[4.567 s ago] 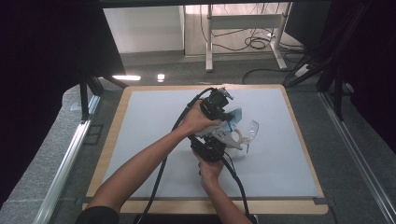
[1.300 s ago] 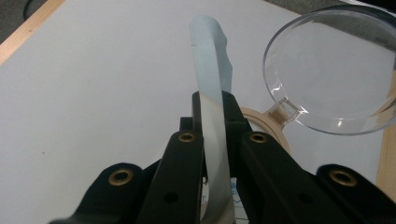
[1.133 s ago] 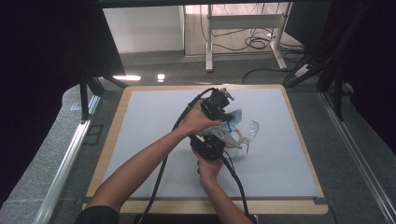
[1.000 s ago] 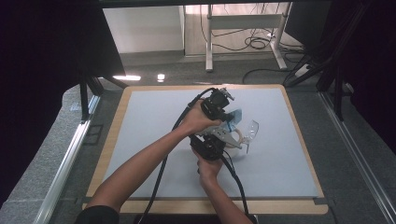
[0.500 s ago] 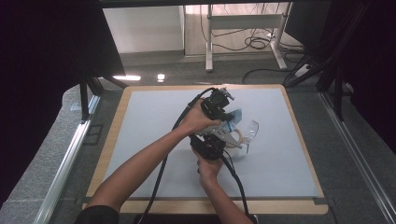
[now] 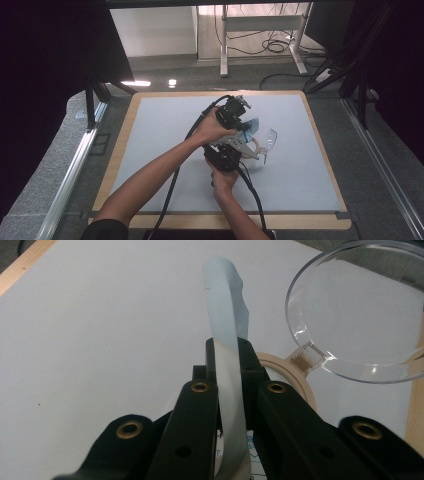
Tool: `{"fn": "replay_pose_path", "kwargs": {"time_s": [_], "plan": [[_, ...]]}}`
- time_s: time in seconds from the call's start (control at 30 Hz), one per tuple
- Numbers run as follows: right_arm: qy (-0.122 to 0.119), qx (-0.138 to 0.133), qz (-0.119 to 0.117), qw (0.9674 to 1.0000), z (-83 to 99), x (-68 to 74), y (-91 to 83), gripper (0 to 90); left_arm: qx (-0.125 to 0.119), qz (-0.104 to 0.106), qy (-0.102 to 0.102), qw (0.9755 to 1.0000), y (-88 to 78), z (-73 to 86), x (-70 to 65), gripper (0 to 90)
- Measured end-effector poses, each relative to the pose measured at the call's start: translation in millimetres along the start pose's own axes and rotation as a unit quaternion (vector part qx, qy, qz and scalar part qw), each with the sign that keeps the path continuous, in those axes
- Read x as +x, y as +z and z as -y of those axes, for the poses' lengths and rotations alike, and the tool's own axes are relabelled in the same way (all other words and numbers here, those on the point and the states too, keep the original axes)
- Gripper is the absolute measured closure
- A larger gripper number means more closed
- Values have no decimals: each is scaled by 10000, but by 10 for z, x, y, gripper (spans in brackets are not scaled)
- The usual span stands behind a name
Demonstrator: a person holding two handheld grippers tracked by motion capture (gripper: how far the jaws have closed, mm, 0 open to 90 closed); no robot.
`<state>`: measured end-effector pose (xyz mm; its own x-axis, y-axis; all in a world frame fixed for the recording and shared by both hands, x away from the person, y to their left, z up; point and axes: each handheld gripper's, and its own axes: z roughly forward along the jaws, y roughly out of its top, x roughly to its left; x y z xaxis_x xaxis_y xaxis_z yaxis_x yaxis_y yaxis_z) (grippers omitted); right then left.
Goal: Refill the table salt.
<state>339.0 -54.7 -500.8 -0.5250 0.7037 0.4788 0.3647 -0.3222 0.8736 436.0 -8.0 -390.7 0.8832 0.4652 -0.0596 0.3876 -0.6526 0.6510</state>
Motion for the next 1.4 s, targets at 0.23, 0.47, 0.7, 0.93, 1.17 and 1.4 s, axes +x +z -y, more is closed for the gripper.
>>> {"fn": "replay_pose_path", "kwargs": {"time_s": [0.23,0.47,0.7,0.93,1.17,1.4], "plan": [[-12,-14,-6,10000,-2,0,-12,571,-19,-3,0,10000,-11,-2,-16,889],[-3,-23,-28,10000,0,20,-9,571,-17,-11,11,10000,-32,8,-11,890],[-8,-19,-24,10000,2,18,-2,572,-34,-8,-13,10000,-28,12,-7,889],[-29,-3,-22,10000,4,23,-1,573,-41,-11,-39,10000,-28,21,-5,889],[-22,-8,-17,10000,7,26,3,573,-27,-10,-28,10000,-27,23,0,889],[-9,-21,11,10000,5,33,22,574,-8,-20,-26,10000,-28,18,17,890]]}}
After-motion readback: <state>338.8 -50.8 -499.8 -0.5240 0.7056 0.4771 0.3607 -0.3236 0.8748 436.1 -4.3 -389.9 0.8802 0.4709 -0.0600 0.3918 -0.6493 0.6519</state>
